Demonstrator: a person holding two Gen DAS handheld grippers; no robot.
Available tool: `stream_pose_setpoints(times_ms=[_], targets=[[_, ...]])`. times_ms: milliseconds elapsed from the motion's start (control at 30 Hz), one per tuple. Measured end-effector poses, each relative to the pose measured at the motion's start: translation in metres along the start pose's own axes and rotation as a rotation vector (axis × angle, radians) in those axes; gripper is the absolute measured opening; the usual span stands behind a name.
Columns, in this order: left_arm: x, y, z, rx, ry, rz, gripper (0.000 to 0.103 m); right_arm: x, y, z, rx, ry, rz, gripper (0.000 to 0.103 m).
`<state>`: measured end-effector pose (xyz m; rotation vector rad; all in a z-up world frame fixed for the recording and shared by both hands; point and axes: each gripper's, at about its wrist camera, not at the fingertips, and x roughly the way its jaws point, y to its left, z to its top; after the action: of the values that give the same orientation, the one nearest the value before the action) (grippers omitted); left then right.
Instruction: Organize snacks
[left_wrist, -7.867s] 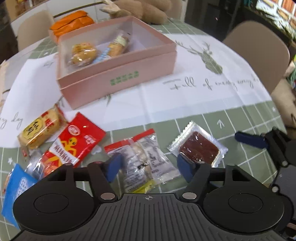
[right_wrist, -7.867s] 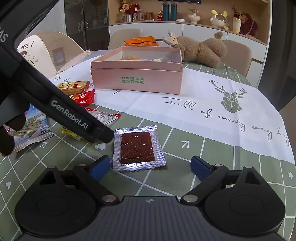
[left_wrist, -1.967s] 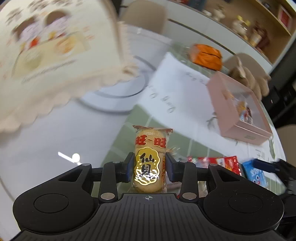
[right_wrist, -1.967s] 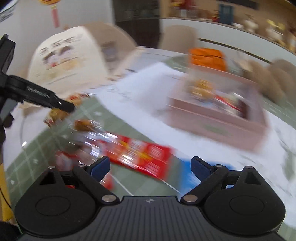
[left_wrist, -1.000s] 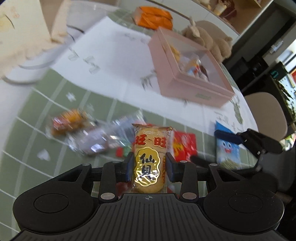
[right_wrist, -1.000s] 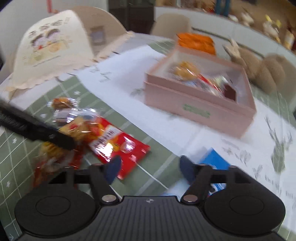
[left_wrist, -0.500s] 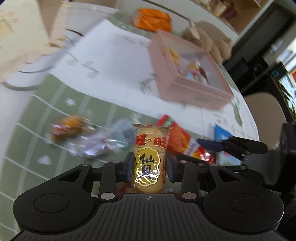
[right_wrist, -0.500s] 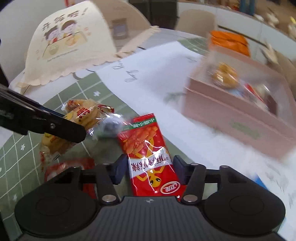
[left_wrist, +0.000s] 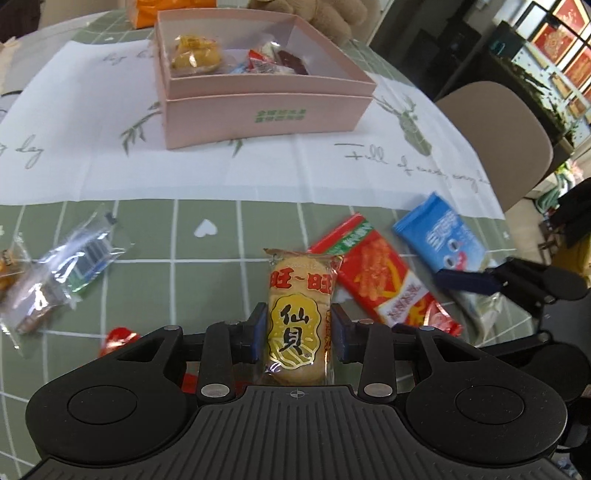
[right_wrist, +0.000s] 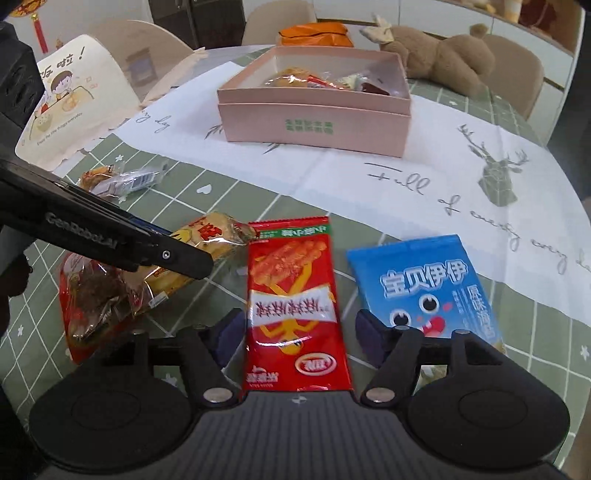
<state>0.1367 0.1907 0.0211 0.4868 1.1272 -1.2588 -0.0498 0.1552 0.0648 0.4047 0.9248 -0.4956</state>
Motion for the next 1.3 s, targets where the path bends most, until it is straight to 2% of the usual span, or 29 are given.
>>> stream_pose_setpoints(times_ms=[67,267,300,333,500,600,767,833,933,1000,1067,1200,1267,1300], targets=[[-0.002,0.004,-0.001,-0.004,0.002,0.011,0.040,0.002,0.002,0.001,-0.004,-0.015,-0.016,0.074],[-0.008,0.014,-0.002,-0.014,0.002,0.026,0.040,0.023,0.014,0.010,-0.045,-0.051,-0.056,0.074],[-0.008,0.014,-0.002,-0.009,0.006,0.023,0.040,0.023,0.015,0.013,-0.048,-0.047,-0.041,0.069],[-0.008,0.012,-0.003,-0.001,0.011,0.017,0.040,0.021,0.016,0.017,-0.056,-0.043,-0.032,0.048],[-0.002,-0.006,-0.003,0.070,0.027,0.003,0.042,-0.005,-0.003,0.030,0.018,-0.084,-0.022,0.045],[0.003,-0.020,-0.002,0.138,0.041,0.015,0.043,-0.016,-0.014,0.029,0.032,-0.098,-0.065,0.045],[0.007,-0.042,-0.009,0.311,0.070,0.046,0.048,-0.015,-0.024,0.014,0.057,-0.052,-0.084,0.046],[0.007,-0.042,-0.010,0.321,0.073,0.047,0.049,-0.011,-0.023,0.005,0.059,-0.032,-0.084,0.046],[0.008,-0.038,-0.006,0.273,0.071,0.029,0.050,-0.011,-0.017,-0.004,0.050,-0.045,-0.096,0.046],[0.009,-0.037,-0.002,0.230,0.073,0.014,0.054,-0.013,-0.013,-0.006,0.050,-0.055,-0.102,0.047],[0.010,-0.038,-0.001,0.237,0.078,-0.001,0.057,-0.013,-0.012,-0.008,0.054,-0.057,-0.107,0.049],[0.010,-0.041,-0.005,0.294,0.071,-0.001,0.057,-0.012,-0.006,-0.013,0.026,-0.068,-0.110,0.061],[0.010,-0.041,-0.005,0.298,0.072,-0.003,0.057,-0.011,-0.001,-0.016,0.015,-0.069,-0.103,0.076],[0.010,-0.041,-0.005,0.298,0.073,-0.004,0.057,-0.010,0.002,-0.019,0.005,-0.071,-0.110,0.078]])
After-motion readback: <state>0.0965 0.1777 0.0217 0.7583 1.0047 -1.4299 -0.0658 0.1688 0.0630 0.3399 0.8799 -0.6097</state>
